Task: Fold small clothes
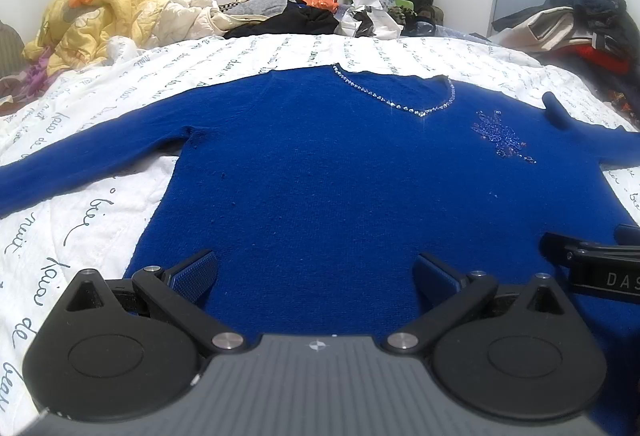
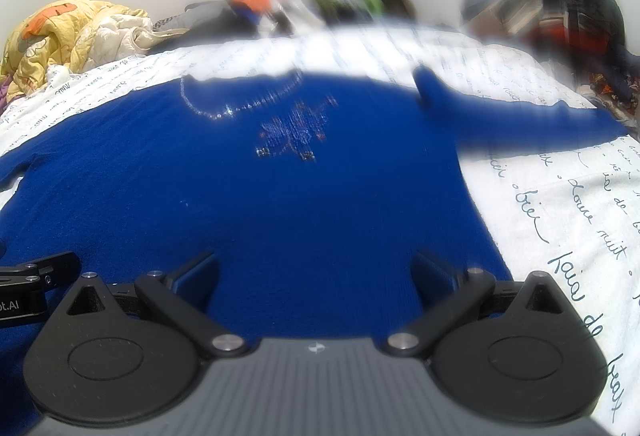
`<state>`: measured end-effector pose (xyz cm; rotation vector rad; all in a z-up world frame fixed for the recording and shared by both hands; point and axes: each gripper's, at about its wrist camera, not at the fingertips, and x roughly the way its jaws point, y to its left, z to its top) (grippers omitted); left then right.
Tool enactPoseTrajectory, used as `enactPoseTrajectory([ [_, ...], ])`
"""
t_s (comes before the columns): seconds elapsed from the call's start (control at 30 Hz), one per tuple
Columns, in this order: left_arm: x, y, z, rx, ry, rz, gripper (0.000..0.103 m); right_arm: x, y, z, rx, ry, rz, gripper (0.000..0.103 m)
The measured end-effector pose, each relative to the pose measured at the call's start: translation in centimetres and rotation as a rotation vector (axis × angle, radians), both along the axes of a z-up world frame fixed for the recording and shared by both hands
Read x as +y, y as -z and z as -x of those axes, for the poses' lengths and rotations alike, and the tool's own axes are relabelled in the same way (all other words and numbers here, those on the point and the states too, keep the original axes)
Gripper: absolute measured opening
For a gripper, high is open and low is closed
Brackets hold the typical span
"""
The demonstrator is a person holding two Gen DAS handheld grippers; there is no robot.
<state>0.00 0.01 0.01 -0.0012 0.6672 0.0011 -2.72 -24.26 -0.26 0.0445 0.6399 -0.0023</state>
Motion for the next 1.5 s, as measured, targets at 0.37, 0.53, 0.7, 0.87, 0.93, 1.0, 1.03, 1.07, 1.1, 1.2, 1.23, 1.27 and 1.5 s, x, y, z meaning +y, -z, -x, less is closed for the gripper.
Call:
enactPoseTrajectory([
  [0.37,0.01,0.00,0.00,0.000,0.000,0.000,0.103,-0.02,0.01,0.02,0.000,0.000,0.000,0.103],
  [0.53,0.02,0.00,0.00,0.000,0.000,0.001,0.103,-0.01,0.01,0.01,0.000,0.000,0.000,0.103],
  [0.7,0.01,0.00,0.00,0.000,0.000,0.001,0.103,-0.03,0.01,0.01,0.000,0.000,0.000,0.103],
  [0.87,0.01,0.00,0.00,0.000,0.000,0.001,0.103,-0.04,0.01,0.01,0.000,0.000,0.000,0.103],
  [0.93,0.01,0.00,0.00,0.000,0.000,0.001,0.103,-0.04,0.01,0.01,0.000,0.000,0.000,0.103],
  [1.0,0.01,0.00,0.00,0.000,0.000,0.001,0.103,-0.03,0.01,0.01,0.000,0.000,-0.001,0.103],
  [1.03,0.01,0.00,0.00,0.000,0.000,0.001,0.103,-0.01,0.00,0.01,0.000,0.000,0.000,0.103],
  [1.07,0.01,0.00,0.00,0.000,0.000,0.001,0.103,-0.05,0.01,0.02,0.000,0.000,0.000,0.103],
  [1.1,0.01,0.00,0.00,0.000,0.000,0.001,0.103,-0.04,0.00,0.01,0.000,0.000,0.000,0.103],
  [1.2,0.01,0.00,0.00,0.000,0.000,0.001,0.103,-0.01,0.01,0.01,0.000,0.000,0.000,0.103],
  [1.23,0.01,0.00,0.00,0.000,0.000,0.001,0.103,-0.05,0.01,0.03,-0.001,0.000,0.000,0.103],
  [1.27,0.00,0.00,0.00,0.000,0.000,0.001,0.103,-0.06,0.01,0.03,-0.001,0.000,-0.001,0.103],
  [1.5,0.30,-0.22,-0.11,0.001,-0.005,0.003,0.103,-0.05,0.00,0.06,0.001,0.001,0.001,0.103],
])
